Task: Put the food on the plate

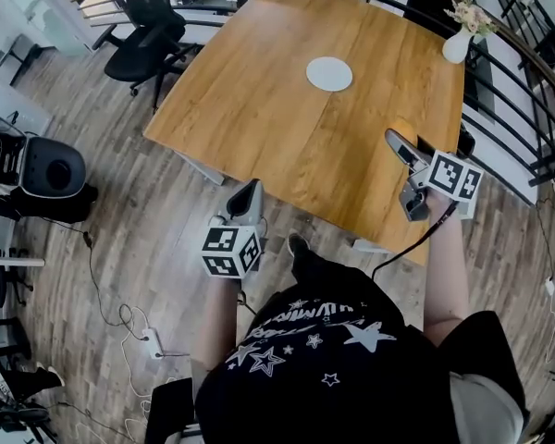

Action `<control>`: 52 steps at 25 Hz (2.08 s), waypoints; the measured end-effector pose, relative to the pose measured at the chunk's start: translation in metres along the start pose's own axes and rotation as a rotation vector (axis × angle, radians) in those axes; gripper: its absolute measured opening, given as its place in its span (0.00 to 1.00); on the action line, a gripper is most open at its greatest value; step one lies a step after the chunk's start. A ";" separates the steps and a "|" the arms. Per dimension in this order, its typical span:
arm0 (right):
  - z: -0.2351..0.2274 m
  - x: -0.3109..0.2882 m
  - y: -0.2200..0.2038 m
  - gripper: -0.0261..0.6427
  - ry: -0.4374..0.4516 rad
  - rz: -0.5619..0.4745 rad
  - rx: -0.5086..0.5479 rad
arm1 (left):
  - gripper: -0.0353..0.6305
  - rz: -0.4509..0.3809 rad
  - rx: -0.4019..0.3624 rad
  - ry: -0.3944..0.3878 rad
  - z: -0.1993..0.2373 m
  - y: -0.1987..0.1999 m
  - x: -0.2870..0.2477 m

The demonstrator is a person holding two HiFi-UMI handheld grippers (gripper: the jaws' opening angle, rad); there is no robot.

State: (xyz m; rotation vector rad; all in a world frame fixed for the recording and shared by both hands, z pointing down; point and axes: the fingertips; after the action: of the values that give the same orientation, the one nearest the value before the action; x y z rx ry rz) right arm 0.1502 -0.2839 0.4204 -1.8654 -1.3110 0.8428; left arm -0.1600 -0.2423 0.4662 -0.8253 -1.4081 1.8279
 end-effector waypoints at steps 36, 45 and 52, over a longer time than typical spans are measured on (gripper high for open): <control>-0.070 -0.210 0.005 0.57 0.011 0.074 0.049 | 0.06 0.063 -0.060 -0.066 0.049 0.039 -0.181; -0.093 -0.260 -0.011 0.57 -0.029 0.094 0.164 | 0.06 0.086 -0.061 -0.046 0.070 0.033 -0.211; -0.110 -0.288 -0.032 0.57 -0.051 0.108 0.253 | 0.06 0.110 -0.041 -0.023 0.080 0.021 -0.231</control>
State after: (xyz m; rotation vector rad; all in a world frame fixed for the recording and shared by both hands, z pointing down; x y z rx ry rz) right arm 0.1443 -0.5697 0.5398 -1.7353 -1.0855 1.0667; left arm -0.0964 -0.4783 0.4814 -0.9217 -1.4448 1.9022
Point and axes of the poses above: the fingertips, and each gripper's own axes: x backward along the fingers, z to its left, y out of its top, and after that the axes turned 14 degrees about -z, right-handed
